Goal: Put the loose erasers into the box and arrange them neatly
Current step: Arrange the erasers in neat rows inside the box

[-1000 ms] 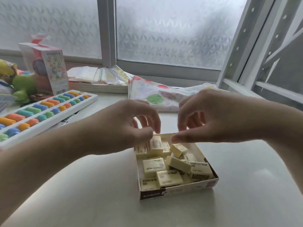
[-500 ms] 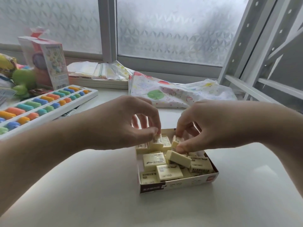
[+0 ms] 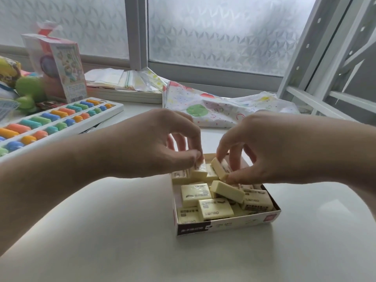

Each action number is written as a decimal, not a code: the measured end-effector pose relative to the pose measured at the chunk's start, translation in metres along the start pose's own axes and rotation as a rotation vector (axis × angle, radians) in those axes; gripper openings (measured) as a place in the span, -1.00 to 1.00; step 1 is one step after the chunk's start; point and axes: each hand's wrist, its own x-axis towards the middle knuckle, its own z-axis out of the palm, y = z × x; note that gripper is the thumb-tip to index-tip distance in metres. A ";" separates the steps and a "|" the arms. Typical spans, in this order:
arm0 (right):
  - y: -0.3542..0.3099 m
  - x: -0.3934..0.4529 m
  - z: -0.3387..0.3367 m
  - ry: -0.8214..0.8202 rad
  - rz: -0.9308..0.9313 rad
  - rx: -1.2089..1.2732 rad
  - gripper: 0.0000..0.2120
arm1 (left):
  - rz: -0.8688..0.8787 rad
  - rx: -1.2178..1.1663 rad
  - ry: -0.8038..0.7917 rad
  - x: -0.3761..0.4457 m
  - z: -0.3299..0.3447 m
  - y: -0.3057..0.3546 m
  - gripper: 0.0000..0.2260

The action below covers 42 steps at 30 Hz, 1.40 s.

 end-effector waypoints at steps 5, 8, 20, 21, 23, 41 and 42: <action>-0.002 -0.004 0.002 0.023 0.059 -0.058 -0.71 | -0.007 -0.001 0.002 0.000 0.001 0.000 -0.85; -0.007 -0.005 0.005 0.024 0.091 -0.077 -0.72 | -0.011 -0.001 -0.002 0.000 0.000 0.000 -0.85; -0.002 0.000 0.003 0.015 0.001 0.025 -0.89 | -0.017 -0.030 -0.005 0.000 -0.002 -0.002 -0.87; -0.001 0.001 0.003 0.027 -0.006 0.013 -0.90 | -0.028 -0.045 -0.005 0.000 -0.003 -0.002 -0.87; -0.001 0.003 0.004 0.061 -0.027 -0.007 -0.93 | -0.052 -0.069 -0.003 -0.001 -0.005 -0.004 -0.88; -0.001 0.022 0.019 0.120 -0.192 0.205 -0.61 | -0.160 0.006 0.174 0.001 -0.007 -0.010 -0.76; 0.000 0.021 0.016 0.108 -0.199 0.214 -0.62 | -0.157 0.008 0.168 0.001 -0.007 -0.010 -0.76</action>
